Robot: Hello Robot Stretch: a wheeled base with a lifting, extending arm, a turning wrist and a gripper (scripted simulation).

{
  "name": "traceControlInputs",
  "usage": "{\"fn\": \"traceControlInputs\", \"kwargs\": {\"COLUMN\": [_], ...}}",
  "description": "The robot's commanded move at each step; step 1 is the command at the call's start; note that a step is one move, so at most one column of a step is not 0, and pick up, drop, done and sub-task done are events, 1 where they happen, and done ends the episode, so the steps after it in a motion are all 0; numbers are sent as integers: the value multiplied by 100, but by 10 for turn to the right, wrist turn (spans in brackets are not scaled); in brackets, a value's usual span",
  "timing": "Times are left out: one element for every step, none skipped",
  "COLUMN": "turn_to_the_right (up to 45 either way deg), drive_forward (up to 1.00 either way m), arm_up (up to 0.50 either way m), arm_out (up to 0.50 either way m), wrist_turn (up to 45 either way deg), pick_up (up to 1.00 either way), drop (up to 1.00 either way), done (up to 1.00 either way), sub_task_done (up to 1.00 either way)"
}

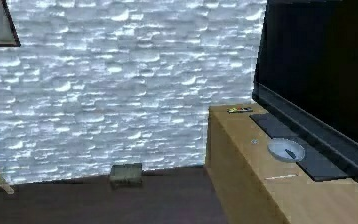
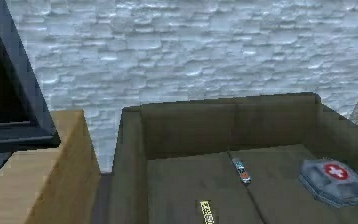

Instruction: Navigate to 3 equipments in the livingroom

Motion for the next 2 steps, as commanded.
{"fn": "traceControlInputs", "kwargs": {"turn_to_the_right": [330,0], "drive_forward": [0,0], "arm_up": [0,0], "arm_out": [0,0], "wrist_turn": [0,0], "pick_up": [0,0], "drop": [0,0], "done": [0,0], "sub_task_done": [0,100]}}
